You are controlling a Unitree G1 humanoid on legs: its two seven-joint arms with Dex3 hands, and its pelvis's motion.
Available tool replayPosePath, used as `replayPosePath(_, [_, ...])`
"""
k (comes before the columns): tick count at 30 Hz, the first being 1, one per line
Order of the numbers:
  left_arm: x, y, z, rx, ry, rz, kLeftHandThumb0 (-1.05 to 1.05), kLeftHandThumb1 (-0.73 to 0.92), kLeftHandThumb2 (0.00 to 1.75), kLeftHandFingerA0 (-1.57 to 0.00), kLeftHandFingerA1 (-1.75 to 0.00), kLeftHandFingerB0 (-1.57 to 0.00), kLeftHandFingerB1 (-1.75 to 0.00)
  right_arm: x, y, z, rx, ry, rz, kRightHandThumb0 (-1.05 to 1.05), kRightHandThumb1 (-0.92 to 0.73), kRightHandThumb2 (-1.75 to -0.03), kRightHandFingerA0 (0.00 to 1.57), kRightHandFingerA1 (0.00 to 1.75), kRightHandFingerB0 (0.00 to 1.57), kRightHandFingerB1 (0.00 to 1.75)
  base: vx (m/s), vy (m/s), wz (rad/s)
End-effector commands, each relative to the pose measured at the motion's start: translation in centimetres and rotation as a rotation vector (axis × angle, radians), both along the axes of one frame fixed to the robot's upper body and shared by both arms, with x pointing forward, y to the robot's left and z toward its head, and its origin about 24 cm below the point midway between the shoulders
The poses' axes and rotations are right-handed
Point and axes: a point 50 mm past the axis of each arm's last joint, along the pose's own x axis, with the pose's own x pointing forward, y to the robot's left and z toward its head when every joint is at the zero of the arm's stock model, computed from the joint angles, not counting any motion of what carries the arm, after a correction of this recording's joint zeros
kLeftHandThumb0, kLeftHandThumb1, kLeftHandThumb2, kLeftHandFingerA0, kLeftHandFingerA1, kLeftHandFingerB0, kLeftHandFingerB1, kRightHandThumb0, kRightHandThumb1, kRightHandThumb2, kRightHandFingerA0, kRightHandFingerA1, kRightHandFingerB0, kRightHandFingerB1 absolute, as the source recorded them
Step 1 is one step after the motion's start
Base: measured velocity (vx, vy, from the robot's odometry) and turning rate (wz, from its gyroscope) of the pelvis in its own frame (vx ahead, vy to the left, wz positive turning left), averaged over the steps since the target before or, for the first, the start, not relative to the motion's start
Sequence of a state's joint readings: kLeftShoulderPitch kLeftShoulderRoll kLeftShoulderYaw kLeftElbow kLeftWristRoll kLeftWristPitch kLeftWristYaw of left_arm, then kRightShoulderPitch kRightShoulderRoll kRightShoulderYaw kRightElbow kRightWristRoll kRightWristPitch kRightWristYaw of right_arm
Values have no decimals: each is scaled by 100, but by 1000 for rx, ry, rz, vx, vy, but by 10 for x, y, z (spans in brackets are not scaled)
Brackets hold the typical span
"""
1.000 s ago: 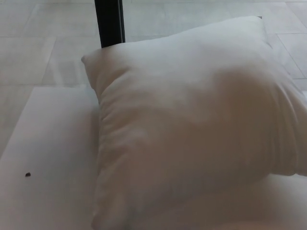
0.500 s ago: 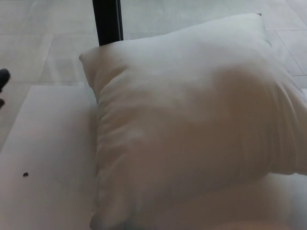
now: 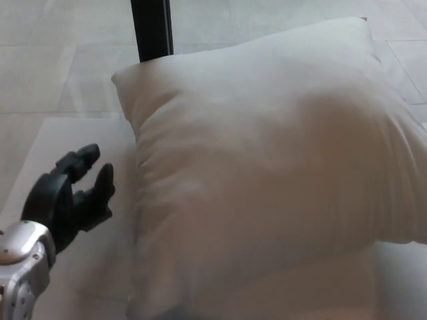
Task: The robot uses its left hand to press on the left side of the pillow kept in the middle of the desk and uses its right hand to lift up and the right side of the pillow and turn it over
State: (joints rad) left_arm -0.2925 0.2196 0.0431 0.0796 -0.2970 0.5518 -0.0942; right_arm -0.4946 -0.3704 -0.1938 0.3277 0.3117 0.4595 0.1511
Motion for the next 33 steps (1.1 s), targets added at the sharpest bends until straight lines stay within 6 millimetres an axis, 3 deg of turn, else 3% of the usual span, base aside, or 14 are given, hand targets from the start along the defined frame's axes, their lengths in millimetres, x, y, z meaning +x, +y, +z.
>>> replayPosePath(1, [-9, -9, -22, 56, 104, -5, -87, 66, 109, 0, -51, -8, -14, 3, 16, -14, -30, 85, 5, -101, -72, -116, 18, 51, 8, 38, 0, 0, 0])
replayPosePath(2, [-11, -15, -24, 52, 120, -13, -86, 67, 110, 0, -48, -6, -15, 3, 22, -16, -27, 92, 27, -103, -92, -71, 26, 44, 18, 28, 0, 0, 0])
replayPosePath(3, [-11, -18, -26, 55, 126, -25, -88, 88, 67, -7, -44, 0, -15, 4, 25, -17, -39, 95, 36, -103, -92, -72, 28, 45, 19, 29, 0, 0, 0])
replayPosePath(4, [-12, -23, -30, 63, 128, -40, -86, 69, 113, 0, -49, -6, -15, 5, 31, -17, -42, 97, 48, -97, -71, -115, 22, 53, 12, 41, 0, 0, 0])
replayPosePath(6, [-12, -28, -36, 23, 151, -51, -83, 68, 113, 0, -45, 0, -16, 6, 39, -17, -33, 88, 76, -104, -92, -71, 24, 45, 19, 29, 0, 0, 0])
replayPosePath(7, [-13, -31, -39, 6, 162, -50, -90, 71, 113, 0, -49, -5, -10, 6, 44, -16, -25, 83, 90, -98, -69, -114, 18, 53, 10, 41, 0, 0, 0])
replayPosePath(12, [-17, -53, -49, -169, 233, -34, -102, 66, 104, -11, -36, 0, 0, 13, 70, -4, -26, 52, 168, -105, -92, -73, 24, 44, 15, 32, 0, 0, 0])
replayPosePath(14, [-15, -73, -50, -226, 248, -16, -103, 68, 107, -9, -41, 0, 0, 16, 89, 9, -31, 13, 238, -99, -73, -117, 19, 50, 10, 39, 0, 0, 0])
replayPosePath(22, [-4, -111, -41, -267, 197, -49, -105, 90, 69, -9, -53, 0, 0, 18, 134, 31, -142, -68, 448, -101, -73, -118, 20, 53, 11, 41, 0, 0, 0])
replayPosePath(23, [0, -115, -36, -268, 177, -55, -104, 68, 109, -11, -50, 0, 0, 17, 141, 36, -168, -88, 484, -98, -74, -120, 20, 54, 7, 39, 0, 0, 0])
replayPosePath(28, [9, -127, -25, -259, 192, -37, -105, 87, 68, -7, -51, 0, 0, 13, 167, 45, -263, -161, 608, -100, -92, -73, 19, 46, 13, 29, 0, 0, 0])
replayPosePath(31, [6, -134, -29, -216, 185, -83, -105, 76, 119, -12, -46, 0, -16, 12, 182, 42, -324, -171, 683, -105, -88, -67, 24, 51, 10, 29, 0, 0, 0])
replayPosePath(32, [1, -136, -35, -163, 181, -140, -105, 82, 119, -6, -36, 0, -16, 9, 193, 38, -331, -147, 720, -105, -66, -111, 39, 65, 10, 33, 0, 0, 0])
replayPosePath(33, [-4, -138, -40, -139, 194, -152, -105, 82, 111, -4, -36, 0, -11, 6, 198, 34, -335, -141, 741, -99, -81, -66, 62, 125, 13, 33, 0, 0, 0])
